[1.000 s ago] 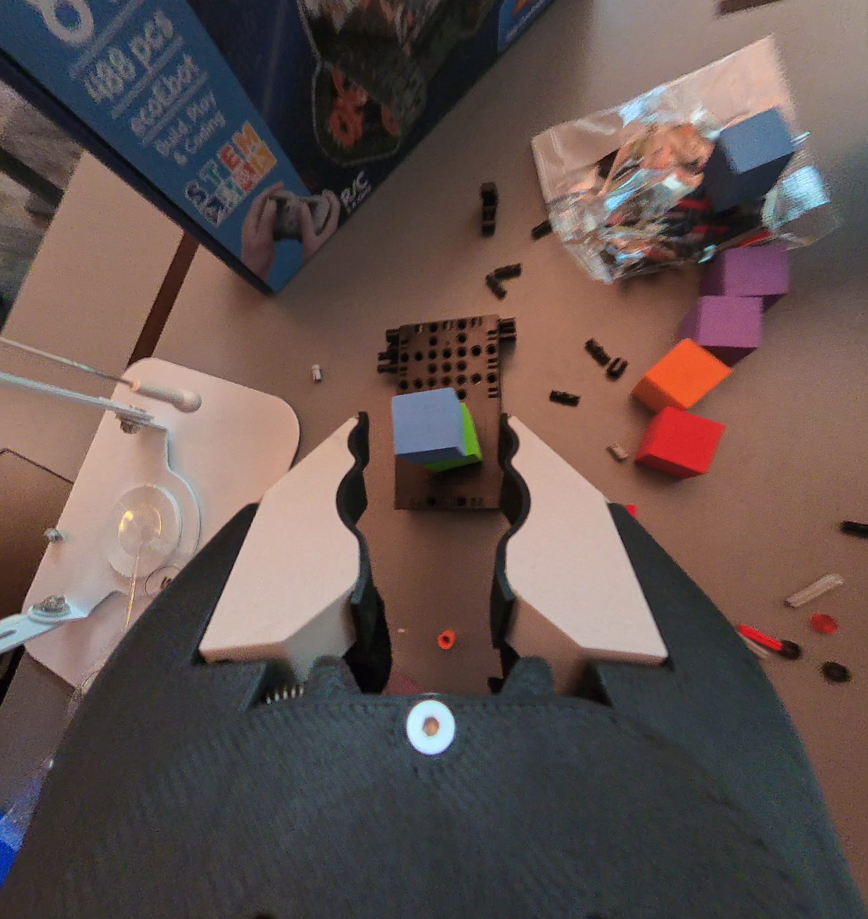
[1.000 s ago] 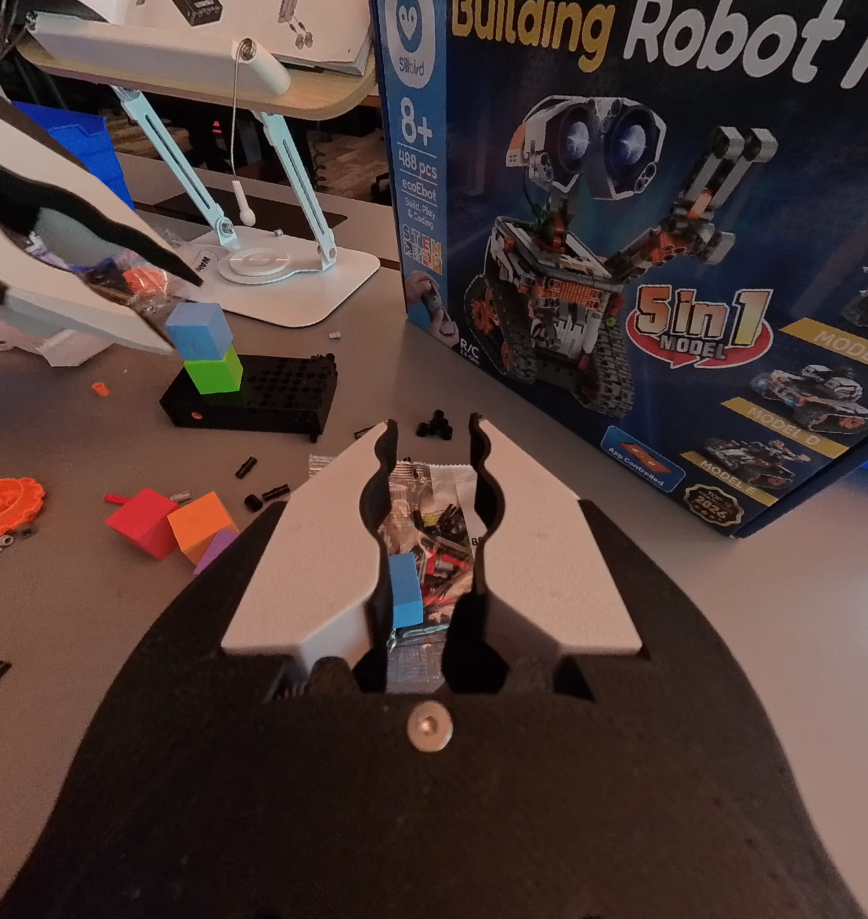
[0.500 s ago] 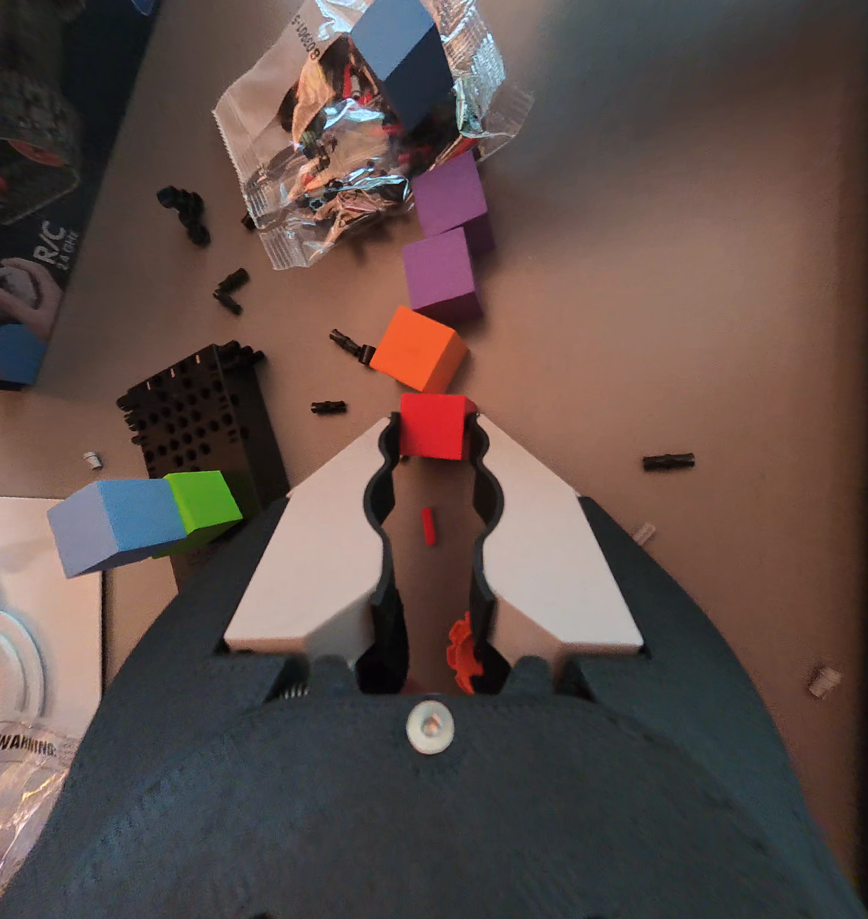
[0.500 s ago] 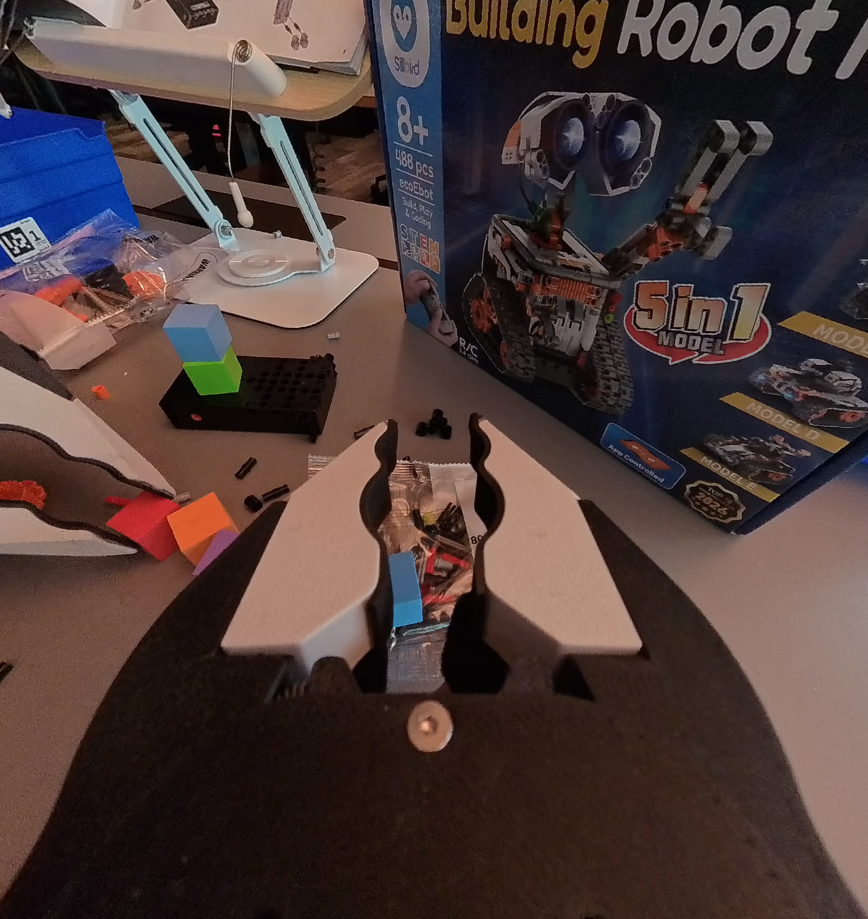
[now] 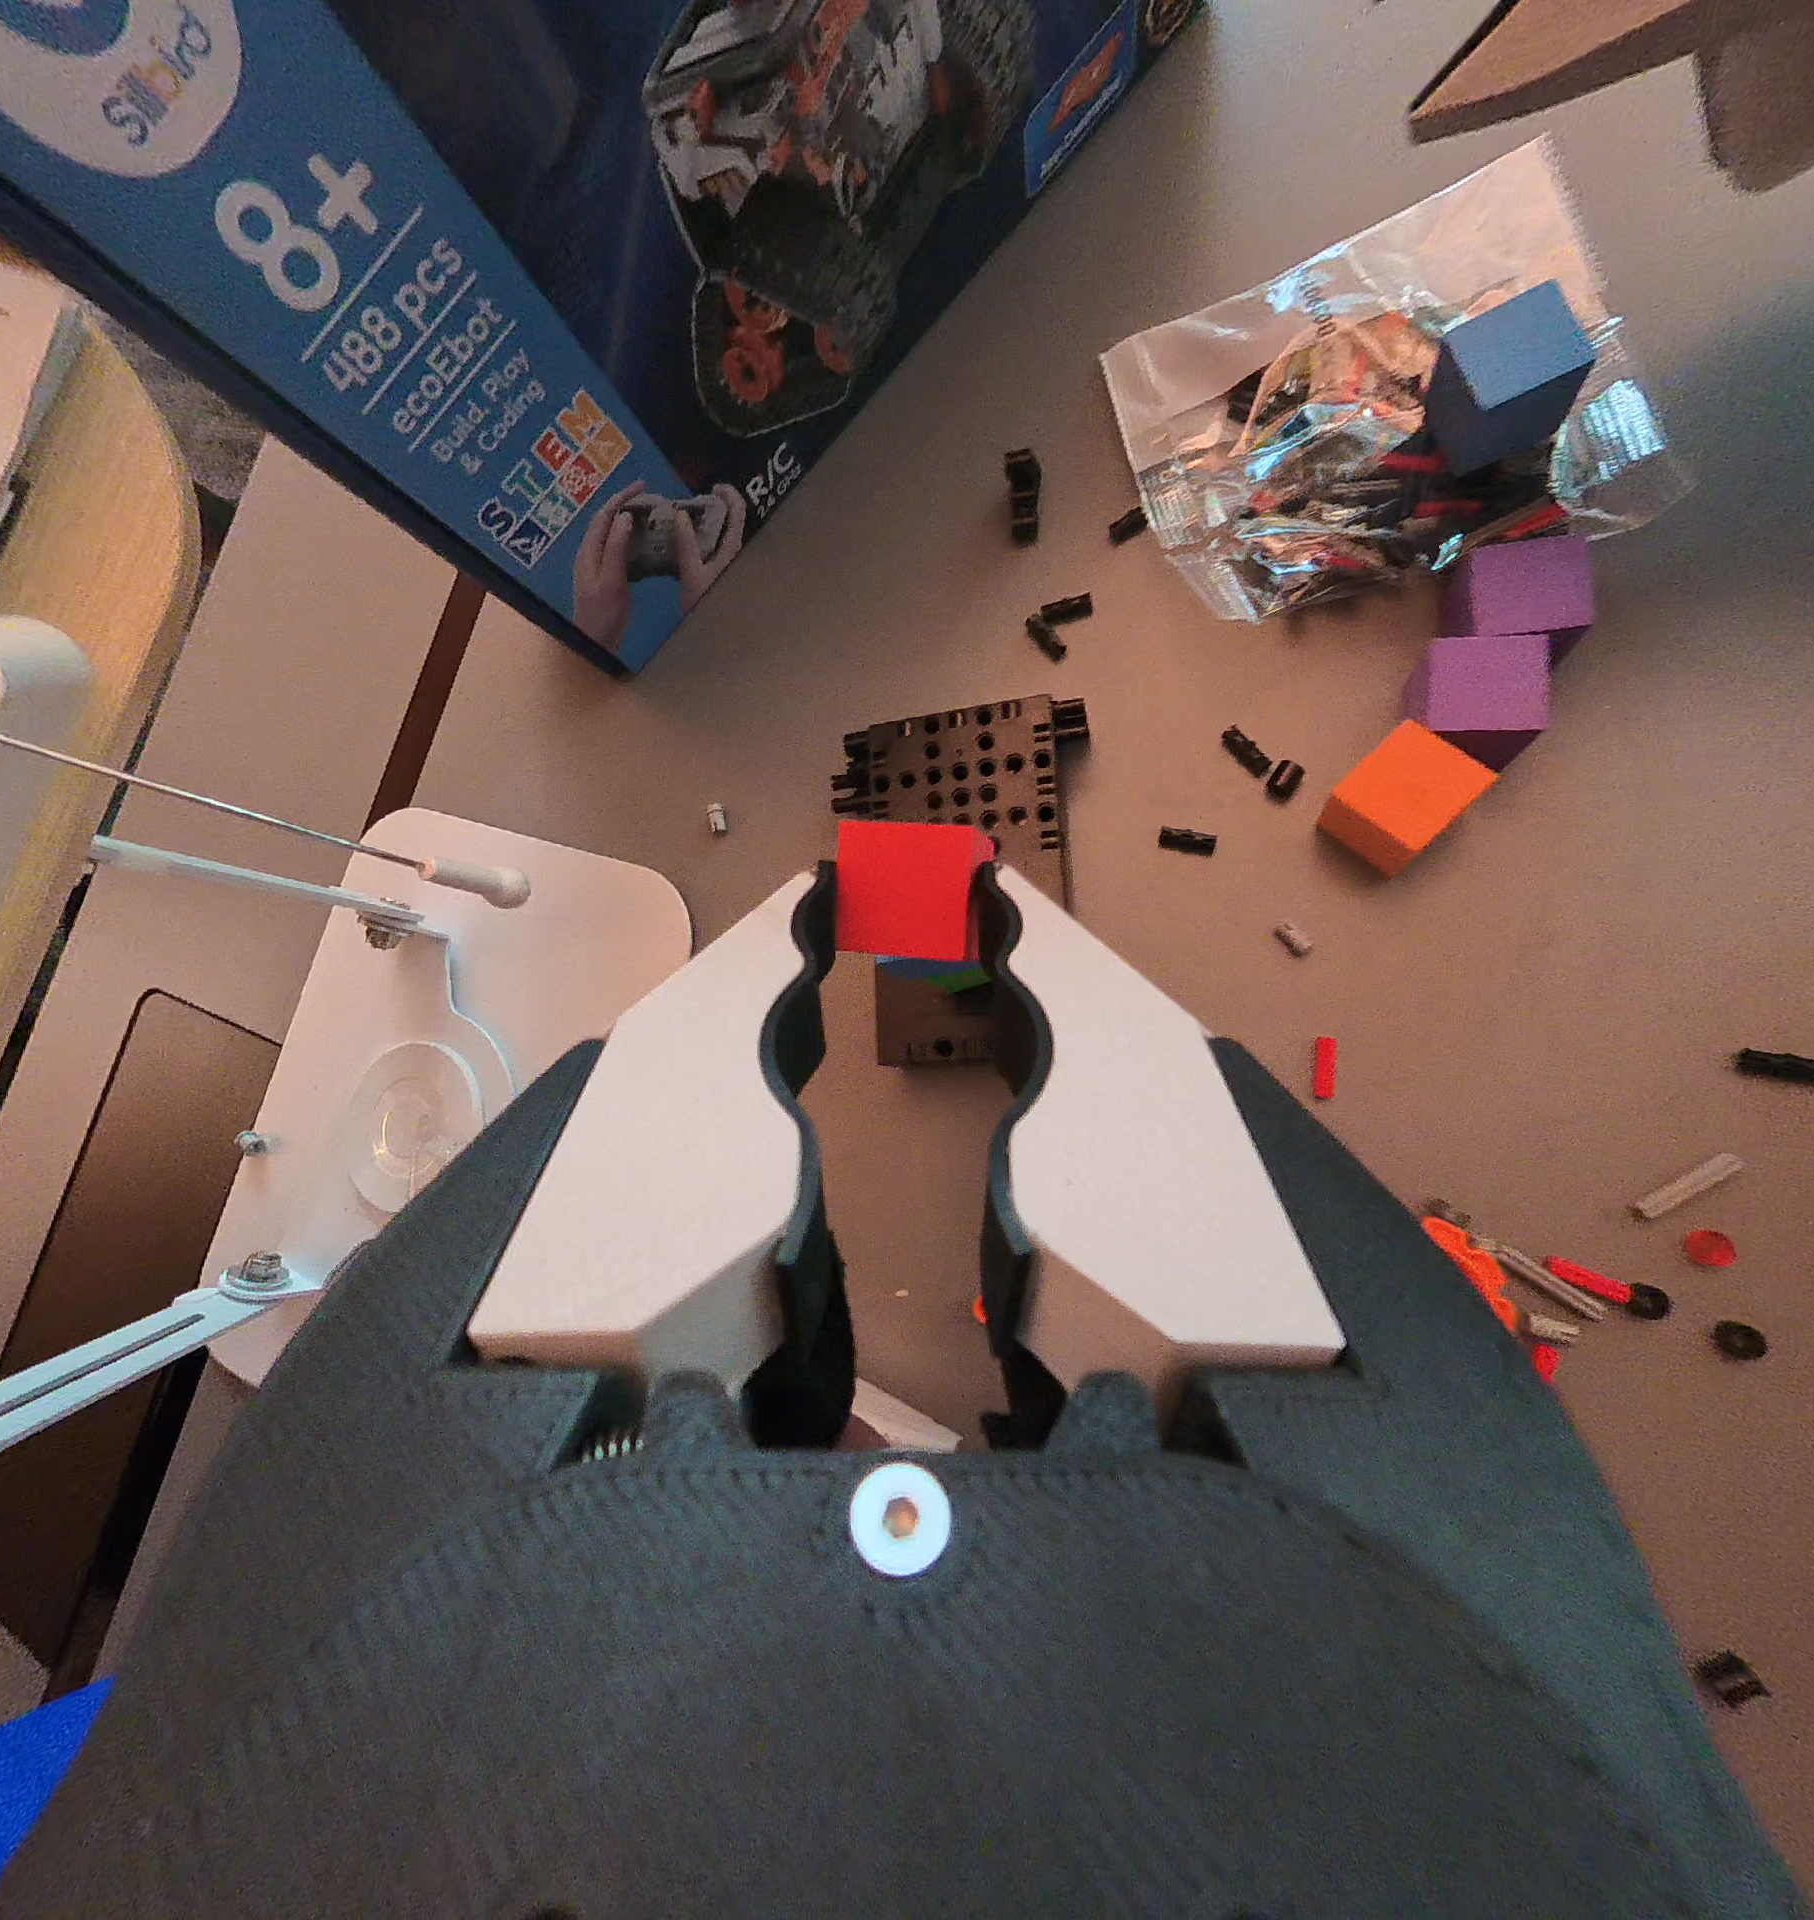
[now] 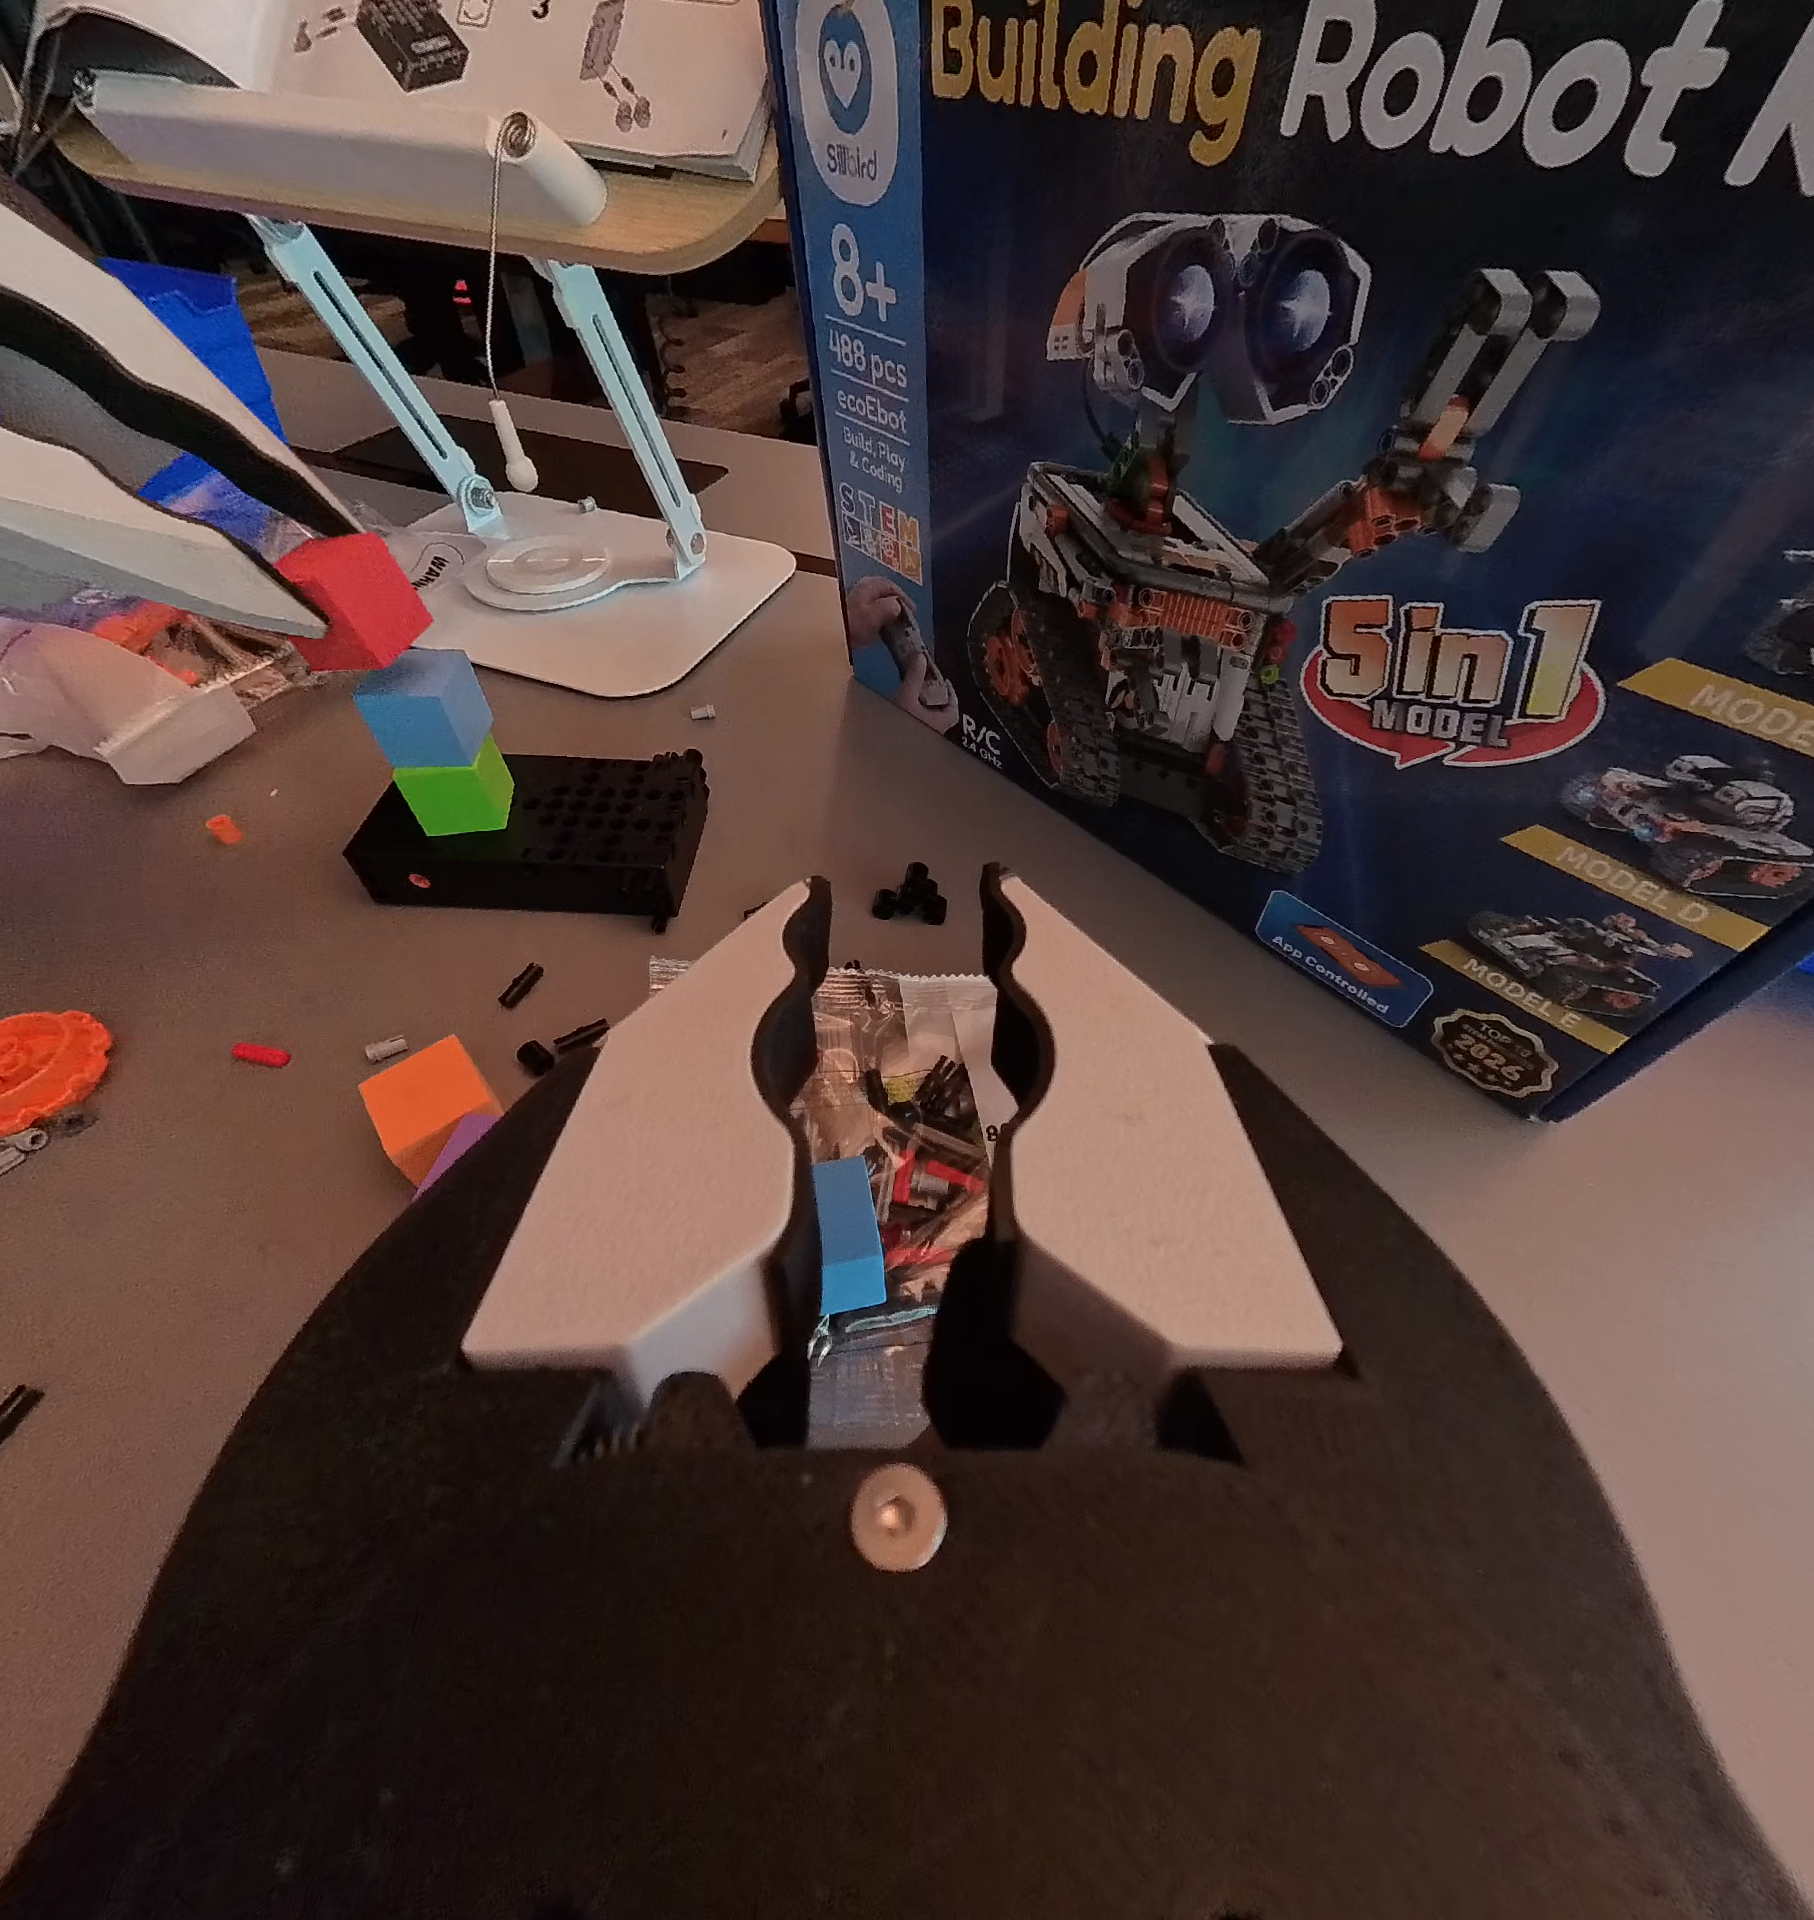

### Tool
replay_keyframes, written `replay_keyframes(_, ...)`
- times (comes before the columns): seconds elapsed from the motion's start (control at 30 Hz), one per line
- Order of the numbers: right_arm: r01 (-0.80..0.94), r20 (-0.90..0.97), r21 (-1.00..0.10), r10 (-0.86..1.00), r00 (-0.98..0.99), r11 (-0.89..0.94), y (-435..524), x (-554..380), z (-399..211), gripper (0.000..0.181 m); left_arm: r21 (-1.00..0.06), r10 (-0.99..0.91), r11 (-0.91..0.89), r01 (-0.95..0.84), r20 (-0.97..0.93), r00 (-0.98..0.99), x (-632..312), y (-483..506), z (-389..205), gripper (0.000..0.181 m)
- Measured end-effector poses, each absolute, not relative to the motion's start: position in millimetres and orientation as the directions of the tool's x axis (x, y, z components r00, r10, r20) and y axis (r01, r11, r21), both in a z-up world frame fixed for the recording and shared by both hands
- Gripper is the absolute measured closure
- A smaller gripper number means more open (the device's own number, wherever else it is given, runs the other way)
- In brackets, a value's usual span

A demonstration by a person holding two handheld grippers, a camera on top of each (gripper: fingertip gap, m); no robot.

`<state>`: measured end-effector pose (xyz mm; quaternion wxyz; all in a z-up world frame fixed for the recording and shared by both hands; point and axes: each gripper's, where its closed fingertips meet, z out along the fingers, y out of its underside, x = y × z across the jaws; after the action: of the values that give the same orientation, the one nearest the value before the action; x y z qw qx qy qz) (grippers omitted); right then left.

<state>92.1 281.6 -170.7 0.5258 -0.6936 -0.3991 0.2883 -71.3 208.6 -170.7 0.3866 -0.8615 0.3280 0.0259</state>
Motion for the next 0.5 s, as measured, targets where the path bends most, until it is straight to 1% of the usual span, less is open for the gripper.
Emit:
replay_keyframes(0.23,0.253,0.020,-0.959,0.858,0.513,-0.128,281.3,91.6,-171.1,0.153,-0.654,-0.530,-0.501,-0.567,-0.286,0.798,-73.0,216.4,-181.3,0.156)
replay_keyframes(0.33,0.251,0.020,-0.960,0.858,0.514,-0.128,281.3,92.0,-170.6,0.153,-0.651,-0.517,-0.495,-0.575,-0.311,0.797,-73.9,216.2,-178.8,0.144)
replay_keyframes(0.37,0.248,0.019,-0.960,0.858,0.514,-0.128,281.3,92.1,-170.2,0.153,-0.661,-0.513,-0.475,-0.581,-0.328,0.793,-71.4,214.7,-173.1,0.141)
replay_keyframes(0.43,0.245,0.018,-0.961,0.857,0.514,-0.127,281.4,92.4,-169.2,0.153,-0.686,-0.522,-0.421,-0.594,-0.352,0.777,-57.4,207.1,-160.4,0.140)
replay_keyframes(0.5,0.242,0.017,-0.962,0.858,0.514,-0.126,281.3,92.6,-168.6,0.153,-0.673,-0.580,-0.362,-0.645,-0.380,0.721,-34.3,193.5,-160.6,0.140)
